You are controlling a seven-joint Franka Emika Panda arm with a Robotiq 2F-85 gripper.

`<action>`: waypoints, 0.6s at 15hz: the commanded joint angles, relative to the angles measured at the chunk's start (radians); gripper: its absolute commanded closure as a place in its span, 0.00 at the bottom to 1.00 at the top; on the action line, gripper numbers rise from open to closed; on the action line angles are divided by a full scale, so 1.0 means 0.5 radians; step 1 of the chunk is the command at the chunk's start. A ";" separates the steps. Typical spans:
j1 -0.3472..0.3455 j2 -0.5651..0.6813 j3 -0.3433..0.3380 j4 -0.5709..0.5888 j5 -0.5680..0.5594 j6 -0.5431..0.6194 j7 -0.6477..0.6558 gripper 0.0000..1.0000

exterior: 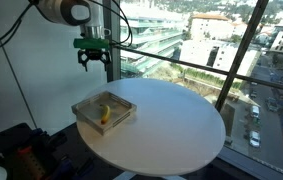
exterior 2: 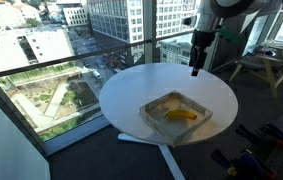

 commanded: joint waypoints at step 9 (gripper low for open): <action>-0.014 0.132 0.002 0.062 -0.053 0.037 -0.207 0.00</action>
